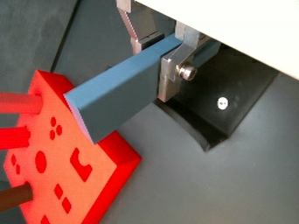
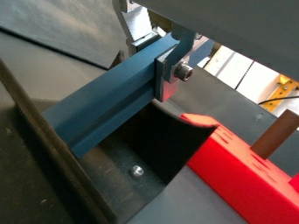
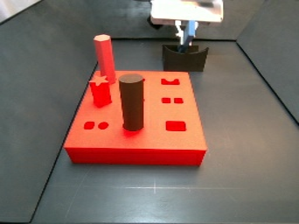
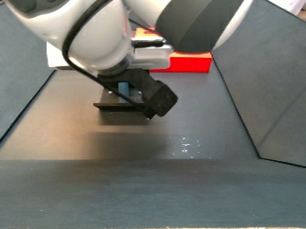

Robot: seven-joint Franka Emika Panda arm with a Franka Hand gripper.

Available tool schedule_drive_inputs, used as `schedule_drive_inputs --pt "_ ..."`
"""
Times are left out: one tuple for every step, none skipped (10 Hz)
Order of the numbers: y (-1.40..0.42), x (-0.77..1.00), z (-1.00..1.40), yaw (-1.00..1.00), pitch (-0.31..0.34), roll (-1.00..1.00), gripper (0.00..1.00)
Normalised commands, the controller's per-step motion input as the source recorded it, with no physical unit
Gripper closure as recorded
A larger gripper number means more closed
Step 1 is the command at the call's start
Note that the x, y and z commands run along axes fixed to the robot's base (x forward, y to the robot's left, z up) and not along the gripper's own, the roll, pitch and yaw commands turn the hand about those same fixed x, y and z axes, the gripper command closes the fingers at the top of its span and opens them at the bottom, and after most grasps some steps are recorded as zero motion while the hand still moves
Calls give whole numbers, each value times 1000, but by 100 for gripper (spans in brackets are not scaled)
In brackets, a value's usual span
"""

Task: Pick up the double-square object. Move up. Rotate the double-square object. Place the double-square object on the fixture. Regrasp the double-square object. Move to above the board. Insert the double-square object.
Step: Place the double-square object on the fixture, then regrasp the double-square object.

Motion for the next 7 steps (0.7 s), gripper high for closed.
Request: schedule_drive_inputs --pt "105 95 -494 -117 -59 -117 100" --pt "105 95 -494 -117 -59 -117 100" --pt "107 86 -506 -112 -58 -116 100" --pt "109 88 -504 -113 -59 -116 100" --pt "104 90 -499 -100 -58 -117 100" --pt "0 0 0 0 0 0 0" --pt "0 0 1000 70 31 -5 0"
